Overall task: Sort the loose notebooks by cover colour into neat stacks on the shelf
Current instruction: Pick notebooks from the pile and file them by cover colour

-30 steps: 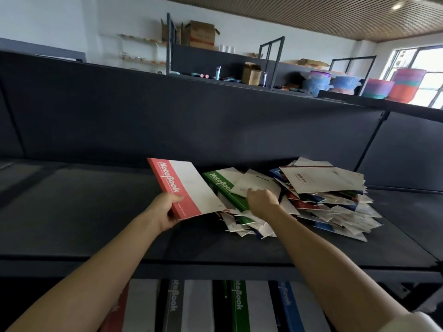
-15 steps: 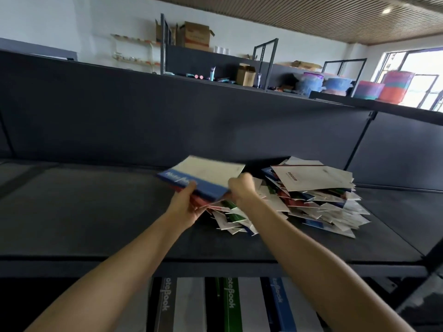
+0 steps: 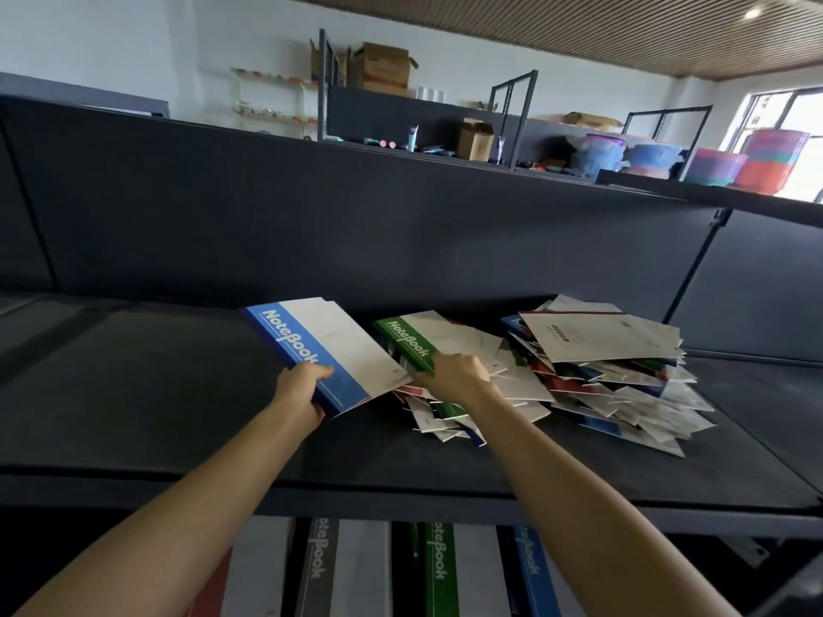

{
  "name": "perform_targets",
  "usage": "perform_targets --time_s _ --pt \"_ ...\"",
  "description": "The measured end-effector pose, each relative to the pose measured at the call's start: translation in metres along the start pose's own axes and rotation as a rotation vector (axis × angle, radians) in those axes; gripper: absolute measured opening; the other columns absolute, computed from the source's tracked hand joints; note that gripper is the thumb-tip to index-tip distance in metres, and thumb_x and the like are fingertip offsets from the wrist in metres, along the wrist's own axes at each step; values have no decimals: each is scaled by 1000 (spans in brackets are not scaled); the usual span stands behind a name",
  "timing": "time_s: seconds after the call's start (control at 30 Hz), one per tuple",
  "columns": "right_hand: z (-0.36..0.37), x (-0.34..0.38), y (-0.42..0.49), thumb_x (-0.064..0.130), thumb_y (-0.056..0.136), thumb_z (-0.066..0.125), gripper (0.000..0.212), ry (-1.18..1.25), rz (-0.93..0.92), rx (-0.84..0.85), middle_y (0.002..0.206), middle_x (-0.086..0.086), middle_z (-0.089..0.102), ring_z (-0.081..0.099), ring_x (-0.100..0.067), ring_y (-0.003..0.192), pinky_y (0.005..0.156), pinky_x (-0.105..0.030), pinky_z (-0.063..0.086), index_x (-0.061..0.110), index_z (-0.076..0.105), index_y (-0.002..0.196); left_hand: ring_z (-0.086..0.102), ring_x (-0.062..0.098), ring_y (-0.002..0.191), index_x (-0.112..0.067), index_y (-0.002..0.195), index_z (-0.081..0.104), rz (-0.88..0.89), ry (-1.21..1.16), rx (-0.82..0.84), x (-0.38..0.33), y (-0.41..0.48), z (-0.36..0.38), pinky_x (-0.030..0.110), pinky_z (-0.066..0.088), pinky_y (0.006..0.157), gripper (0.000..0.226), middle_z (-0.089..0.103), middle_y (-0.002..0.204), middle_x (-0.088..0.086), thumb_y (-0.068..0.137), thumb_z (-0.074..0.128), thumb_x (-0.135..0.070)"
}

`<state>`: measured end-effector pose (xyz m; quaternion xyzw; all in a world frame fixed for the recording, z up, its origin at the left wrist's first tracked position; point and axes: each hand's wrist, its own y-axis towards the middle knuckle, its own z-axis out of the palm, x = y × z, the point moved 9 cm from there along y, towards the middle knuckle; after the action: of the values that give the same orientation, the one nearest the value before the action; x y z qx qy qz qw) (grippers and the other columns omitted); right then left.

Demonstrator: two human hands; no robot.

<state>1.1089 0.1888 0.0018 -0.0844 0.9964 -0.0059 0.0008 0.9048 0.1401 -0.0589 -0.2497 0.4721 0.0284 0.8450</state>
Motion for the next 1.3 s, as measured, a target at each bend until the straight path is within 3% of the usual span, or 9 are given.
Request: perform_targets --time_s 0.17,0.3,0.43,0.53,0.6,0.7,0.87,1.13,1.3 --pt "-7 14 -3 19 100 38 30 -218 -117 -10 118 -10 62 61 -26 104 76 -30 44 6 54 120 55 28 97 -11 137 39 10 15 2 -9 -2 -12 41 44 77 54 55 115 12 87 58 -3" --pt "-19 16 -10 2 96 40 33 -281 -56 -116 126 -12 55 58 -26 113 88 -30 48 0 49 127 55 28 96 -6 132 43 23 37 29 -11 -9 -11 41 44 78 46 58 109 12 88 56 -3" --pt "-43 72 -23 5 96 39 34 -303 -143 -176 126 -13 58 59 -27 113 87 -33 49 3 51 128 61 23 80 -3 130 46 85 -38 123 -17 -21 14 38 50 71 36 60 95 8 96 49 -9" --pt "-38 143 -55 9 99 39 46 -245 -347 -175 131 -15 53 56 -31 116 87 -36 46 -2 31 142 60 21 69 -6 112 53 63 -25 191 -9 -28 34 28 52 55 25 57 90 8 100 42 -24" --pt "-37 154 -63 11 97 42 40 -171 -377 -125 127 -15 56 56 -31 112 81 -35 45 0 42 135 51 18 66 -4 103 55 49 71 151 -3 -26 26 25 50 50 22 52 81 6 101 37 -16" --pt "-37 110 -36 18 97 38 29 132 -211 -51 117 -17 59 57 -35 106 76 -35 42 5 56 115 59 29 80 -6 110 54 -1 50 105 1 -19 5 36 50 63 19 60 93 11 94 45 -5" --pt "4 37 1 49 89 42 54 140 50 71 123 -19 56 55 -36 108 91 -40 48 8 52 124 55 28 96 -9 110 49 -59 14 104 -4 -23 -4 46 42 79 15 60 94 9 95 49 -7" --pt "7 36 8 65 86 42 64 -48 -21 57 115 -11 60 56 -30 105 81 -33 46 11 57 118 58 28 81 -11 105 49 -36 9 76 -11 -23 -20 45 42 77 11 59 88 7 95 48 -7" --pt "-1 47 3 43 95 39 47 -187 -100 -2 117 -15 59 57 -31 104 76 -31 44 6 57 117 58 26 79 -11 111 49 -25 10 81 -21 -27 -33 45 44 69 17 60 91 7 94 46 -8"
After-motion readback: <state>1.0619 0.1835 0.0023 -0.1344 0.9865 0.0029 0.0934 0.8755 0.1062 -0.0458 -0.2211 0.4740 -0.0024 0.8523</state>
